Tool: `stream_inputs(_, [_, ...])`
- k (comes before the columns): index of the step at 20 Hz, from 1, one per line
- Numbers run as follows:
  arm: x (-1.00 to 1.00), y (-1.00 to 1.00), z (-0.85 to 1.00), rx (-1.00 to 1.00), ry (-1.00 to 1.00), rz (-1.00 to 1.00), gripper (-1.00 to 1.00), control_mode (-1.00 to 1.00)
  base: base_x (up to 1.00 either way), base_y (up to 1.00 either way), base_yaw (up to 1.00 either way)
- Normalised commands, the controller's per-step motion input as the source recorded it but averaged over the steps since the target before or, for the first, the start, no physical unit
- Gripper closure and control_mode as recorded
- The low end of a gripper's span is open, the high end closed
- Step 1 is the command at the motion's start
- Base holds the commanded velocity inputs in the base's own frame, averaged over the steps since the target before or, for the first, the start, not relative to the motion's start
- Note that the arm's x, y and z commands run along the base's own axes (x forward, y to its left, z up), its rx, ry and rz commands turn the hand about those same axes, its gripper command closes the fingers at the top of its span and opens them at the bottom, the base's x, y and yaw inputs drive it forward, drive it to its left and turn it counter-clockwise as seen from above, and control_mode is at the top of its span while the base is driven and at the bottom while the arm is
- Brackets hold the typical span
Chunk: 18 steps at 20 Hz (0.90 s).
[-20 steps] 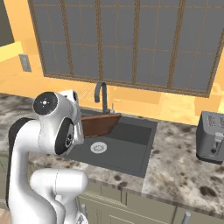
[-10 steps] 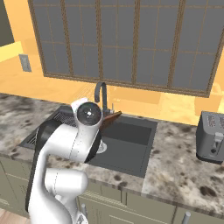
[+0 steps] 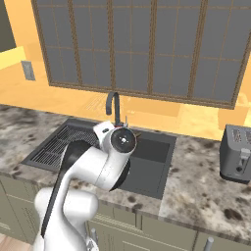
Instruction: Move the cutting board and knife to the sink. Then move spray from the cabinet to the counter.
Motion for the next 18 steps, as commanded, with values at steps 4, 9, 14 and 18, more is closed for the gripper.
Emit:
stream_inputs(4, [0.25, -0.2, -0.23, -0.01, -0.06, 0.05, 1.0, -1.0, 0.0, 0.0, 0.0])
stream_inputs(9, [0.33, -0.16, -0.15, 0.0, -0.11, 0.08, 1.0, -1.0, 0.0, 0.0, 0.0])
stream_inputs(14, [0.29, -0.08, -0.2, 0.0, -0.14, 0.11, 1.0, -1.0, 0.0, 0.0, 0.0])
stream_inputs(18, [0.28, -0.04, -0.27, 0.0, -0.06, 0.16, 1.0, -1.0, 0.0, 0.0, 0.0])
